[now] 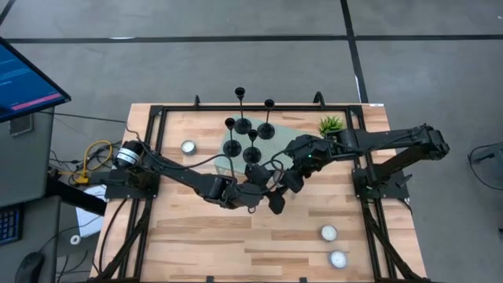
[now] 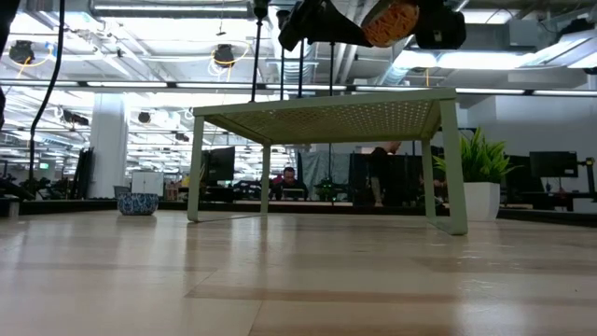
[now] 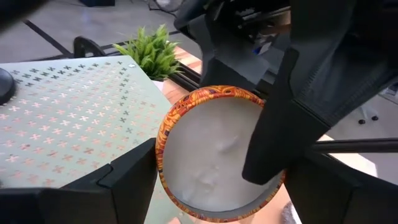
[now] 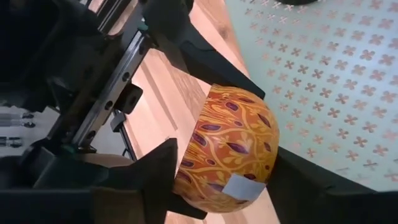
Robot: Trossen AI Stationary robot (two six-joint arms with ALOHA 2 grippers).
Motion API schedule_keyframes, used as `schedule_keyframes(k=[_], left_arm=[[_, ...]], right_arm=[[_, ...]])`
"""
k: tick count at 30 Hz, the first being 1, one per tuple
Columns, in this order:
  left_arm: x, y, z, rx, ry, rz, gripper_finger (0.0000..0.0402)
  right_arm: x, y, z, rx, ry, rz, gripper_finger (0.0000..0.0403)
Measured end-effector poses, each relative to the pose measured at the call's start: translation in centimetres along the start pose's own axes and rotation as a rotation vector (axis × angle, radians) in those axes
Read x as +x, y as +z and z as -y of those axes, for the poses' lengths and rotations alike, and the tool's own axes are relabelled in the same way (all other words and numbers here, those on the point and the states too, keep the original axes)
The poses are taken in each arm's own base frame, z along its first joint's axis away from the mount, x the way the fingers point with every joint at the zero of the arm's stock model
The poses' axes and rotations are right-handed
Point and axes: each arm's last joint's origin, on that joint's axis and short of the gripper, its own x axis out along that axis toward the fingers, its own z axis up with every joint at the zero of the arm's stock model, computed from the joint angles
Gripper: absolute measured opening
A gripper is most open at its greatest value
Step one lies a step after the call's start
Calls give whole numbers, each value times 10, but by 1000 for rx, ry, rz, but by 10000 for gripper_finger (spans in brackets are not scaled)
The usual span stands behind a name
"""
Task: Pick & Place candle stick holders
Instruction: Put the orange scented candle on the shelf
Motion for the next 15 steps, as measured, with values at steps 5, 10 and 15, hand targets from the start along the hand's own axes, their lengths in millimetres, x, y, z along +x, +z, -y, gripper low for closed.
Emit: schedule_keyframes(k=[5,10,15], left_arm=[[0,0,-1,9,23,10,305],[0,0,0,-4,12,11,320],[0,1,0,-9,-2,6,326]], right_arm=[[0,0,1,9,-8,-3,154],[0,-1,1,-21,-6,-4,163],[0,1,1,-24,-5,6,177]])
